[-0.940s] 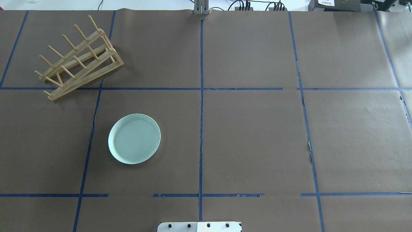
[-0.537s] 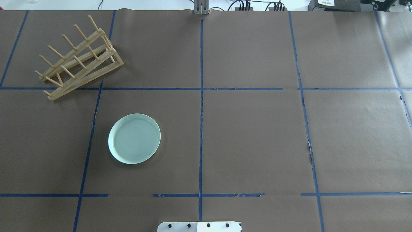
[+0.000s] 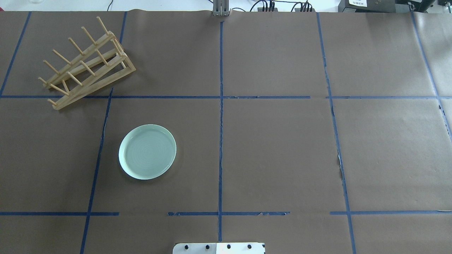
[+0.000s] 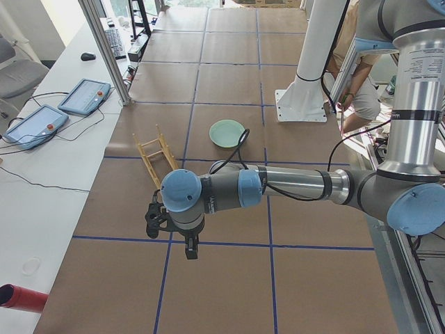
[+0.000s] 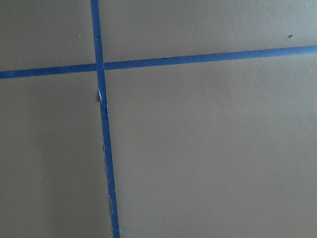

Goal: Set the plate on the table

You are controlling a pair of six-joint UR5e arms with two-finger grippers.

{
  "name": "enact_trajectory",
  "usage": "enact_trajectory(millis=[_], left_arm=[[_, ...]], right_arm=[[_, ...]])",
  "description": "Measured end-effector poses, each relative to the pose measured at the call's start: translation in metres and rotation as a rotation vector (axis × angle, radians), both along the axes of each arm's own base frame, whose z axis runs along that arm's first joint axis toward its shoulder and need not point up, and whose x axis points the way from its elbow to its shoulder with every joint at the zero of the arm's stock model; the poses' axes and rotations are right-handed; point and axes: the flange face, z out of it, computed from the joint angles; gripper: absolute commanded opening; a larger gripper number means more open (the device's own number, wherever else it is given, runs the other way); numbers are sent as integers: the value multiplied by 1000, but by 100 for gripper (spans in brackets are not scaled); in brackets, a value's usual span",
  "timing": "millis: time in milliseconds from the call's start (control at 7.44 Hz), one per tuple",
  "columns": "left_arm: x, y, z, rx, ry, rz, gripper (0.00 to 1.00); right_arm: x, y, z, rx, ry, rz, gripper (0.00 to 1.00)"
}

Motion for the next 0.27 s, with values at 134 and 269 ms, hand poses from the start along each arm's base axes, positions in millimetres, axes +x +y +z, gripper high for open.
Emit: enact_trajectory(millis=[134,269], left_arm=[[0,0,-1,6,-2,0,100],[0,0,-2,9,-5,0,100]], right_arm=[[0,0,0,0,0,0,100],[0,0,0,0,0,0,100]])
